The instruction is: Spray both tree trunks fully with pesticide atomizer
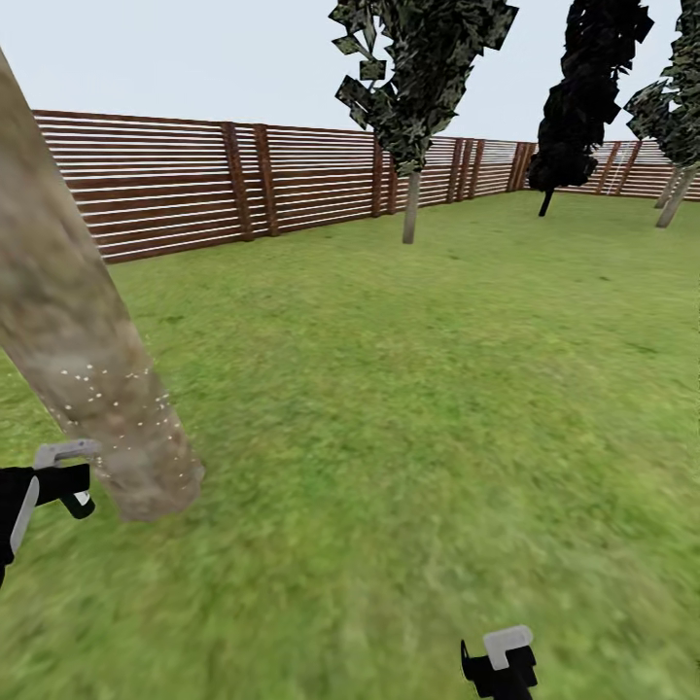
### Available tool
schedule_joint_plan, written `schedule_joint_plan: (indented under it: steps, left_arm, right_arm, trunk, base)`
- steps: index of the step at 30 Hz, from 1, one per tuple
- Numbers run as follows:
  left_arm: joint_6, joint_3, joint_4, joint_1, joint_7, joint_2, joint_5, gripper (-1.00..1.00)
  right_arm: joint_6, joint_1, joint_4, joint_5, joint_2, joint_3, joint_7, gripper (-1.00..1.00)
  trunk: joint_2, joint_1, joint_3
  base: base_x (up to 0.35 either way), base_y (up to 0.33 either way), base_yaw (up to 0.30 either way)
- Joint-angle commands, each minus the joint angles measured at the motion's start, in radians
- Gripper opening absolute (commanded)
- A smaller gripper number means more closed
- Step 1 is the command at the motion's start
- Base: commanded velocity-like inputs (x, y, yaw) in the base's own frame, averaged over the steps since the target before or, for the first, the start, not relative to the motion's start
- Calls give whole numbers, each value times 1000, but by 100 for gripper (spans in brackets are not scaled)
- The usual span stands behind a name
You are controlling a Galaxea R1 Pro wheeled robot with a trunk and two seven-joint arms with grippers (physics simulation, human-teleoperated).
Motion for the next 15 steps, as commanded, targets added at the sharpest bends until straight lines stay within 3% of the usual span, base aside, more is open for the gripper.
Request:
schedule_joint_plan:
  steps: [1, 15]
  left_arm:
    - [0, 0, 0, 0, -1, 0, 0, -100]
    - [3, 0, -2, 0, 4, 0, 0, -100]
  right_arm:
    - [0, 0, 0, 0, 0, 0, 0, 100]
    - [0, 0, 0, 0, 0, 0, 0, 100]
  trunk:
    - [0, 0, 0]
    - [0, 0, 0]
  base:
    - [4, -262, 0]
    - [29, -260, 0]
